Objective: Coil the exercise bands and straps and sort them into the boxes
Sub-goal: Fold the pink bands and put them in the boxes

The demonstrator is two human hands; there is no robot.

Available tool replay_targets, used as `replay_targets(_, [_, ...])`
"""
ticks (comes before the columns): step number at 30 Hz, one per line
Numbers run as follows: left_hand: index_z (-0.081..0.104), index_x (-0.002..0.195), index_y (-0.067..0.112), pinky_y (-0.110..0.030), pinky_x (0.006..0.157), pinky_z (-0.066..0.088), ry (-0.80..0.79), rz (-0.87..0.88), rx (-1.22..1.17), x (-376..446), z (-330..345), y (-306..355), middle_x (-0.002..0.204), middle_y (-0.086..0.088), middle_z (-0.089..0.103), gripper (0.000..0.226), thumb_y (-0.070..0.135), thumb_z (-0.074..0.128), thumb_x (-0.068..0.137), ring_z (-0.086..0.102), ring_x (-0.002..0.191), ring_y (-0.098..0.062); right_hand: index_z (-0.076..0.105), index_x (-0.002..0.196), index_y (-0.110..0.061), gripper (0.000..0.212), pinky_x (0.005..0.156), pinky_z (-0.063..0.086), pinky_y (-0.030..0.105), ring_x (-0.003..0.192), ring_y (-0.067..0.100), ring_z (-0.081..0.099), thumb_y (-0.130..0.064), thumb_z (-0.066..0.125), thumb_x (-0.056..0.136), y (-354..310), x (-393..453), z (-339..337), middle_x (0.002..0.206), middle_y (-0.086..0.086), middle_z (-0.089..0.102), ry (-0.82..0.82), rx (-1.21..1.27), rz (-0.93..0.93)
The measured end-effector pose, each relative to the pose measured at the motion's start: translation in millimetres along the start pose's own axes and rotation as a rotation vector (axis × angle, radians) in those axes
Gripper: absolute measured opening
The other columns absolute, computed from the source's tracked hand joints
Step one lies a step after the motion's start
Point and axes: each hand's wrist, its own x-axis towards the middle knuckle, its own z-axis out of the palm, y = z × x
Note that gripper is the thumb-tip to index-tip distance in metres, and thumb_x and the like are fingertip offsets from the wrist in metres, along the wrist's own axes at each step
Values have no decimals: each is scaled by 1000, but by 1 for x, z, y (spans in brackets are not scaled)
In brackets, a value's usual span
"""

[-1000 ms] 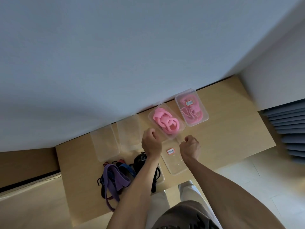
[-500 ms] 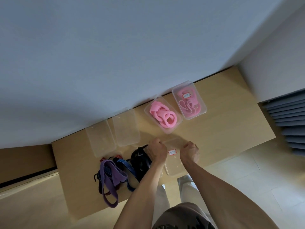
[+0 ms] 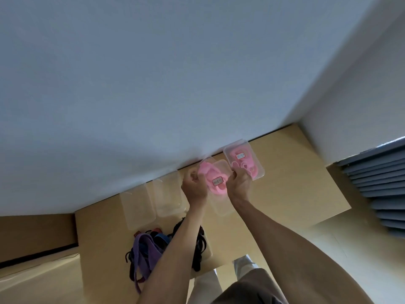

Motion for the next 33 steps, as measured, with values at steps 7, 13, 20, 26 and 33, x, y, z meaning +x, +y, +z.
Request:
replay_targets(7, [64,90,4,-22,69,39,126,-155,160,50,20,-20,91,-12,63,23,-9,50,79,50,79,-23,64,118,-8,28,62,32,13,78,12,48,-11,48,95,0,48,51,103,6,60,-238,-136,33])
replay_targets(13, [67,99,17,-26,67,38,85,-274,292,48,26,-51,86,4,61,18,8,58,87,55,77,-19,65,114,-10,25,56,32,19,85,18,48,-7,51,93,11,42,62,106,10,66,-276,-395,87])
replay_targets(20, [69,83,18,-20,51,38,12,-189,372,42,15,-46,77,7,65,13,11,58,87,61,73,-18,65,107,-9,22,67,46,32,87,30,65,-1,56,88,16,21,44,92,13,68,-286,-468,108])
replay_targets(26, [73,82,11,-24,62,38,16,-164,386,50,16,-54,78,2,69,11,11,63,87,57,71,-16,67,106,-9,19,65,44,30,86,26,62,-5,57,90,10,30,49,92,10,66,-317,-549,113])
replay_targets(33, [72,85,8,-25,66,44,36,-125,304,43,13,-67,82,1,70,14,21,70,90,60,71,-14,68,106,-8,24,70,48,31,81,22,47,-4,59,84,12,41,49,96,11,67,-368,-574,97])
